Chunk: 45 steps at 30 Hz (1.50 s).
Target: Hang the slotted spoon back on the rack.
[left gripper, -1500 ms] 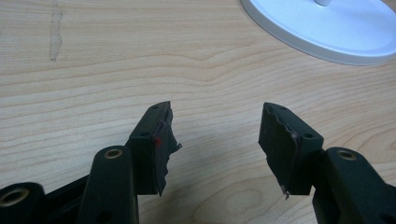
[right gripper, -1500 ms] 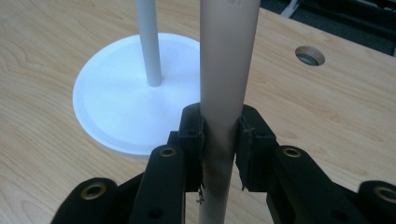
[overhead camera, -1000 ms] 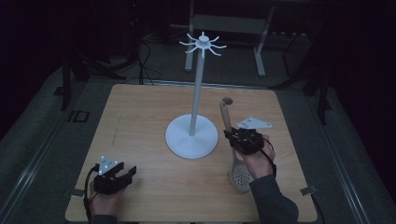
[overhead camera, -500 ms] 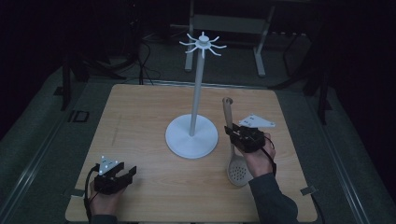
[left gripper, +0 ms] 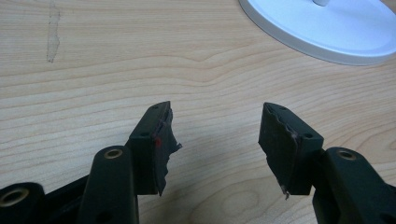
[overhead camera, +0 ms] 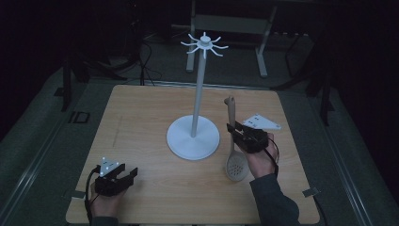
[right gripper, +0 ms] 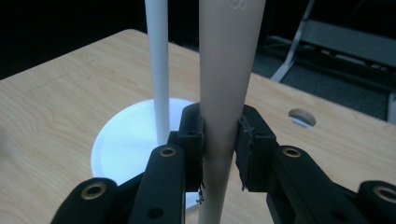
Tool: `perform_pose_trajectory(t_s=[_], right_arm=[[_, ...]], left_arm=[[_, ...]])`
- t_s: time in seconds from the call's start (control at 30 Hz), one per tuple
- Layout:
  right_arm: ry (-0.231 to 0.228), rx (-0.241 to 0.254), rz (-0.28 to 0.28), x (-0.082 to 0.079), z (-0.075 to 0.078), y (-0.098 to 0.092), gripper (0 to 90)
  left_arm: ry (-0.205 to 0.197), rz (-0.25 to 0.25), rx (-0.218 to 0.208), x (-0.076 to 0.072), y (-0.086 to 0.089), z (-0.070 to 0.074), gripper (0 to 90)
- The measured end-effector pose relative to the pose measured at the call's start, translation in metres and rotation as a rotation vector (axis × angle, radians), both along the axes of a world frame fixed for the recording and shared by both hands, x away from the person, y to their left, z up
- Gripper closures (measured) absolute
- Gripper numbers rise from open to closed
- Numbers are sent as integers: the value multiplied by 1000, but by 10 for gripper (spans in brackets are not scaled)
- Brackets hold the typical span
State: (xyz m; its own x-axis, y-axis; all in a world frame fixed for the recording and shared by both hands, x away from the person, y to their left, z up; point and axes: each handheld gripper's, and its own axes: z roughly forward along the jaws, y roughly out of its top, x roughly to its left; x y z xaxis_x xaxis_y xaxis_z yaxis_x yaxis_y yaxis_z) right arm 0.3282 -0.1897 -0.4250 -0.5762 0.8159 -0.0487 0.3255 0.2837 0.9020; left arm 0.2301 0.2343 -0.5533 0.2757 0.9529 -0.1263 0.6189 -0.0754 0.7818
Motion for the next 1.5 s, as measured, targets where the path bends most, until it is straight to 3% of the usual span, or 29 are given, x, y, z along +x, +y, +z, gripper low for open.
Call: perform_pose_trajectory(t_s=[0.63, 1.5], right_arm=[[-62, 9, 17, -2, 13, 1, 738], [-114, 35, 33, 3, 36, 10, 738]], left_arm=[[0, 1, -1, 0, 1, 0, 447], [1, 0, -2, 0, 0, 0, 447]])
